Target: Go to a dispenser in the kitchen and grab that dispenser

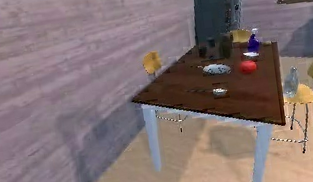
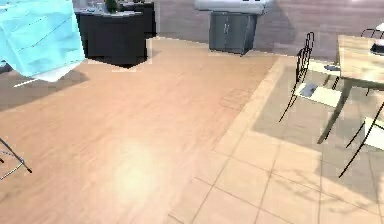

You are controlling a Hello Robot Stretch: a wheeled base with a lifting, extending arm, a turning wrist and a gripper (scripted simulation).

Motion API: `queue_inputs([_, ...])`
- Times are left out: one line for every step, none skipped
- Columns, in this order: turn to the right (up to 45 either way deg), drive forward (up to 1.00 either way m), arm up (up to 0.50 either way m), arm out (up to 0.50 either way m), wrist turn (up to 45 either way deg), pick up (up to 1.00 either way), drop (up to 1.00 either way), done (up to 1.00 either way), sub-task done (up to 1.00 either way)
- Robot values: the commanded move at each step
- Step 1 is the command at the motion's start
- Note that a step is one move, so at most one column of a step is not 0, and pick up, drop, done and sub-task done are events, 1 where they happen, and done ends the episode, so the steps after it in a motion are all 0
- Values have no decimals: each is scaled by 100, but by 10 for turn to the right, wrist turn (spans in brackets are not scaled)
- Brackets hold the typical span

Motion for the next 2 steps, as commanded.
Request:
queue_inputs([450,0,0,0,0,0,0,0,0])
queue_inputs([180,0,0,0,0,0,0,0,0])
